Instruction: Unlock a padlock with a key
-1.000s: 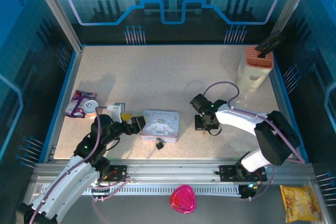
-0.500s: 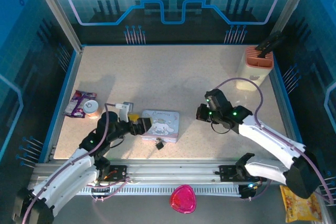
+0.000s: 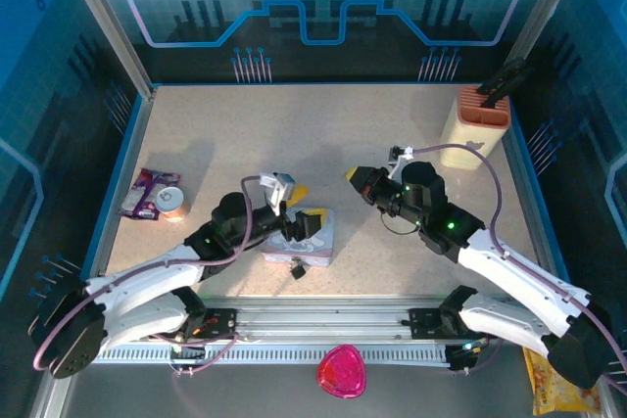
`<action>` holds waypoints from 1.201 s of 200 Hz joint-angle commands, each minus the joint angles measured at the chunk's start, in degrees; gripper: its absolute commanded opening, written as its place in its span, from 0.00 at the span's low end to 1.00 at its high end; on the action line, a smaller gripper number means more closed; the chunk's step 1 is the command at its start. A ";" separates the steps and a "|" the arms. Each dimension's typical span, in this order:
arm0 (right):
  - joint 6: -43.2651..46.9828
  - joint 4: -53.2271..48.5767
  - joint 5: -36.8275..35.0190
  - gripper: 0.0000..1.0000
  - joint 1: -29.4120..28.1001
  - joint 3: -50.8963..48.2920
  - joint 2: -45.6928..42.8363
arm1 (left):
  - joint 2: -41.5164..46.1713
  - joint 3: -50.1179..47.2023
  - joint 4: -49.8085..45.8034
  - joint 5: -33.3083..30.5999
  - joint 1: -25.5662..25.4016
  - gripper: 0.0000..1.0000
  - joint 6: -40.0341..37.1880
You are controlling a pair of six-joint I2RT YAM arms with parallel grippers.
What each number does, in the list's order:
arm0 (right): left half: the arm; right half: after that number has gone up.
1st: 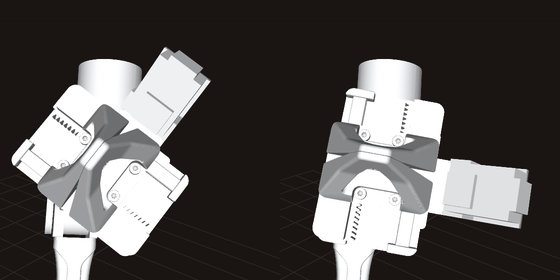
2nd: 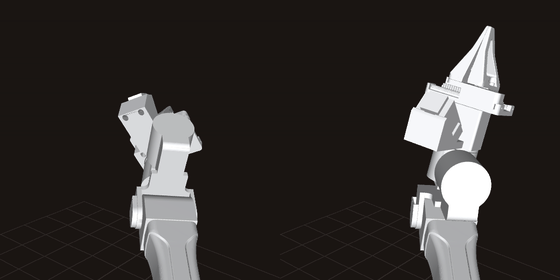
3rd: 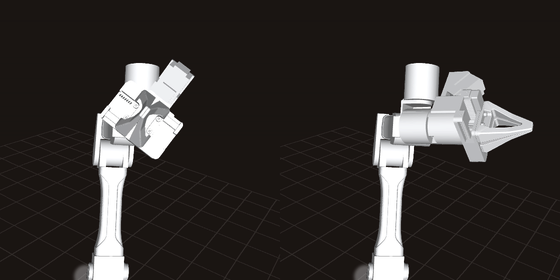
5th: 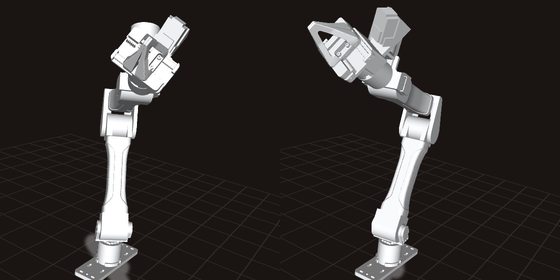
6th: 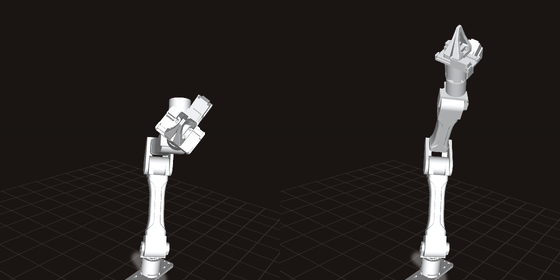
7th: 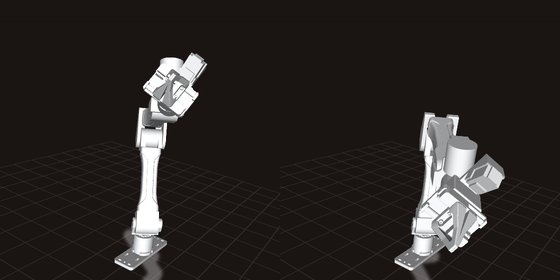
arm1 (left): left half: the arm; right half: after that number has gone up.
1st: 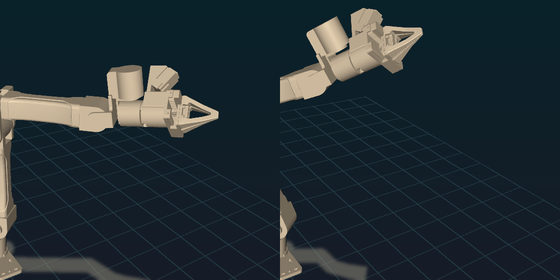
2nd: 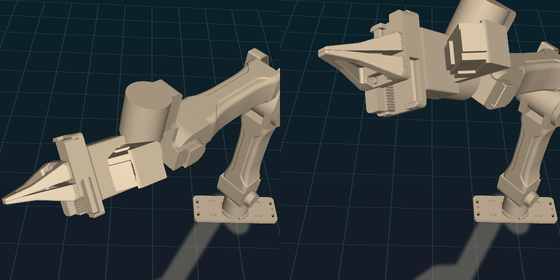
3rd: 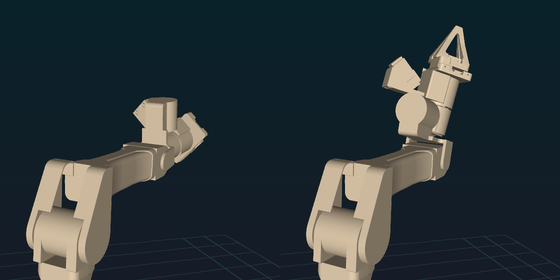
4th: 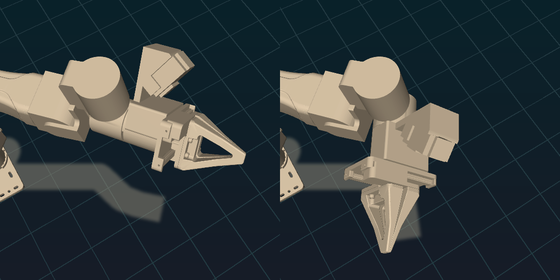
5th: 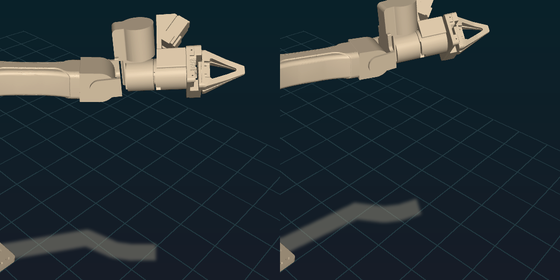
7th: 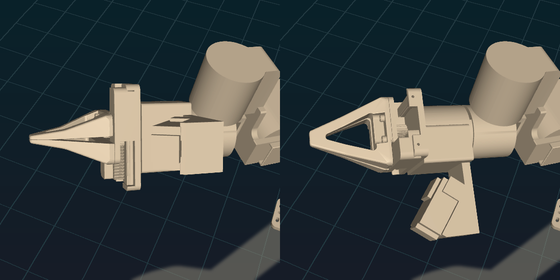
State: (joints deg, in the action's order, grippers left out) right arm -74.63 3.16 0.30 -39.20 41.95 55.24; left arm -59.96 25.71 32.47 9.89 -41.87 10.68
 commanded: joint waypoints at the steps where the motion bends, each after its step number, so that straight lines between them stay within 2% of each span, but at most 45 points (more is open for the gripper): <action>1: -5.53 8.52 -0.16 0.00 -1.81 -1.45 -0.09 | -3.20 2.57 10.63 0.72 -0.27 0.78 -9.15; 20: -5.97 8.97 -0.31 0.00 -2.48 -1.80 -0.88 | -6.00 3.70 13.44 2.03 -0.29 0.75 -12.36; 56: -6.33 8.88 -0.91 0.00 -3.38 -2.96 -2.30 | -10.28 8.39 11.53 3.88 -0.30 0.53 -15.28; 93: -6.67 8.83 -1.02 0.00 -3.48 -3.97 -3.34 | -12.57 9.62 13.03 4.00 -0.29 0.43 -15.49; 124: -6.45 8.52 -1.40 0.00 -3.47 -4.41 -4.00 | -13.51 11.36 10.11 5.69 -0.30 0.25 -15.64; 150: -6.43 8.20 -1.69 0.00 -3.51 -4.73 -4.27 | -13.34 10.61 10.75 5.58 -0.27 0.22 -15.18; 199: -5.67 7.12 -2.41 0.00 -3.42 -4.20 -4.27 | -12.09 9.45 10.64 4.60 -0.20 0.00 -15.17; 224: -3.62 5.57 -2.17 0.00 -3.26 -3.16 -3.65 | -10.52 9.43 8.39 3.35 0.09 0.00 -15.47; 240: 1.56 0.80 -3.52 0.16 -2.15 -1.42 -4.12 | -8.72 10.22 3.69 3.32 1.69 0.00 -14.33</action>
State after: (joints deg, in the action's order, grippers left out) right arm -79.33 9.43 -0.67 -42.00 38.20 51.81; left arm -72.27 35.20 40.60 13.96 -41.76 -4.49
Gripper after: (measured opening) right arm 0.074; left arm 0.053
